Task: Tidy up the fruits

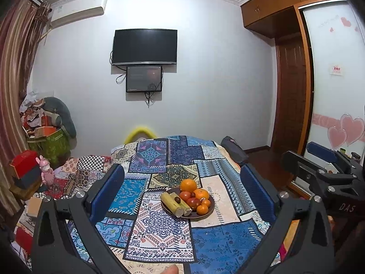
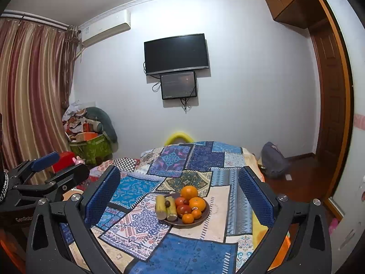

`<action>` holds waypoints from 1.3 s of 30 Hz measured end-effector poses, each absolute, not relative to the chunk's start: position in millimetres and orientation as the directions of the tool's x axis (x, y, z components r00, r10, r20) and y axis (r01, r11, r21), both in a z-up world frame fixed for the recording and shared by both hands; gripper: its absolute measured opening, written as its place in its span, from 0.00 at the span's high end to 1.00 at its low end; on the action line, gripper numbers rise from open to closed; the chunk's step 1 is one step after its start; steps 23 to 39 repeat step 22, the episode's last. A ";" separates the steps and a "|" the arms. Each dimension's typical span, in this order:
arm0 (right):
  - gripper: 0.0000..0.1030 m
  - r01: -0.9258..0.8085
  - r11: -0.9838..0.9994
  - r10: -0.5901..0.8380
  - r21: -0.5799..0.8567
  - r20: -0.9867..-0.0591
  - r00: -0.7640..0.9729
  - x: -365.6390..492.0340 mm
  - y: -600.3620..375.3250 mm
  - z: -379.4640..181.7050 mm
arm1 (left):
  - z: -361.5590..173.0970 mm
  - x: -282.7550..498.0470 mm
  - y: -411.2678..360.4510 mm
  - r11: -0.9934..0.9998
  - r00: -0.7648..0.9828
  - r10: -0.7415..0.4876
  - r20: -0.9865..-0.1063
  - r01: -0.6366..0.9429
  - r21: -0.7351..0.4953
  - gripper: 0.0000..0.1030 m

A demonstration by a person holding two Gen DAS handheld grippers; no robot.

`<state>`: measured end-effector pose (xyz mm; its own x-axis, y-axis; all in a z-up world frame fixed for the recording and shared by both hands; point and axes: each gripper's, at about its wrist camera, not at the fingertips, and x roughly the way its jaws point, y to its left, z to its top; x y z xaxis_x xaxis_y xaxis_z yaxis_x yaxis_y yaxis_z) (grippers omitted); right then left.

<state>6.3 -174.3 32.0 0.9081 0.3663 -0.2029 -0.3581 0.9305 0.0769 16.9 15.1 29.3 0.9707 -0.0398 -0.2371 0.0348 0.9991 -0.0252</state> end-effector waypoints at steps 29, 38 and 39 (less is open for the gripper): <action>0.00 -0.356 0.933 0.360 0.059 -0.207 0.910 8.5 -171.3 30.3 | 25.9 20.5 19.5 0.999 0.967 -0.045 -0.253 0.037 -0.037 0.00; 0.00 -0.356 0.933 0.360 0.059 -0.207 0.910 8.5 -171.3 30.3 | 25.9 20.5 19.5 0.999 0.967 -0.045 -0.253 0.037 -0.037 0.00; 0.00 -0.356 0.933 0.360 0.059 -0.207 0.910 8.5 -171.3 30.3 | 25.9 20.5 19.5 0.999 0.967 -0.045 -0.253 0.037 -0.037 0.00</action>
